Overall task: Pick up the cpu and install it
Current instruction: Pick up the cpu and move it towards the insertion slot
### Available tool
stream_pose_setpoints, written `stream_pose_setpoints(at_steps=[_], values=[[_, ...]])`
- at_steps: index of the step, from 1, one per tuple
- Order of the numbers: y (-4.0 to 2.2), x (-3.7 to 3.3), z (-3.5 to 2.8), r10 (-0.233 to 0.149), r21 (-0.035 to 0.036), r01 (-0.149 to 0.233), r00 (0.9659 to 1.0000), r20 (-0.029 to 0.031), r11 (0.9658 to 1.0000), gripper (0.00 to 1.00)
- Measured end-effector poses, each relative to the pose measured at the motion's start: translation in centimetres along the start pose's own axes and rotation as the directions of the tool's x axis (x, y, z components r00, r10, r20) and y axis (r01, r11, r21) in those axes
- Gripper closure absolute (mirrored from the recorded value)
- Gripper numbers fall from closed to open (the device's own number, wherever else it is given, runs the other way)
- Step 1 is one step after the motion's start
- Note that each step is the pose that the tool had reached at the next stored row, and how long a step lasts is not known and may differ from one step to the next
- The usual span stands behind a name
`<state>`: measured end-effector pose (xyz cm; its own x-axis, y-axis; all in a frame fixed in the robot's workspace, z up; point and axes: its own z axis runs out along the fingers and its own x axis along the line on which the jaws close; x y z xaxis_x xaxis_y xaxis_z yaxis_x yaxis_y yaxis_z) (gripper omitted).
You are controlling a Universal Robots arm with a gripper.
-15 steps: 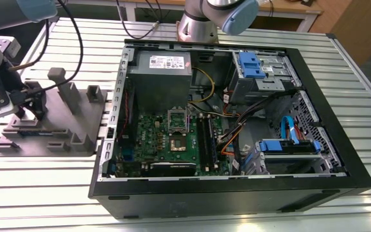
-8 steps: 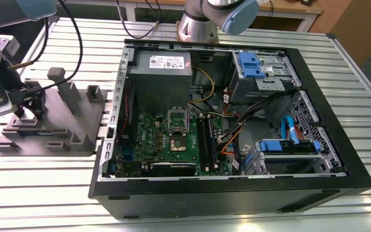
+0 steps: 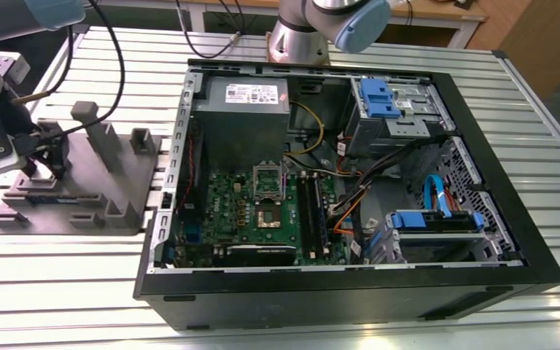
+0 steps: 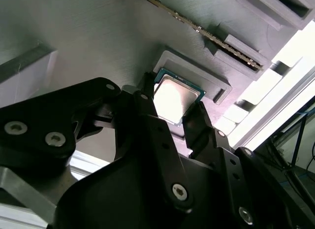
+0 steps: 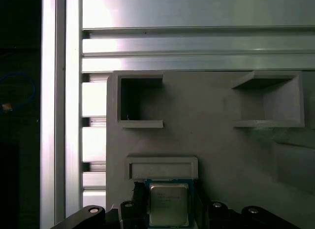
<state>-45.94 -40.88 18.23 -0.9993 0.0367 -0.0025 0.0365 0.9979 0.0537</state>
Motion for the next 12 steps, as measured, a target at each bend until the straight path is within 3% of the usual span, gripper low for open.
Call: stream_pose_setpoints(at_steps=[8,10,12], values=[[0.05,0.01,0.00,0.000,-0.0002,0.000,1.0000,0.0002,1.0000,0.53],[0.05,0.01,0.00,0.000,-0.0002,0.000,1.0000,0.0001,1.0000,0.46],[0.05,0.00,0.01,0.000,-0.0002,0.000,1.0000,0.0002,1.0000,0.46]])
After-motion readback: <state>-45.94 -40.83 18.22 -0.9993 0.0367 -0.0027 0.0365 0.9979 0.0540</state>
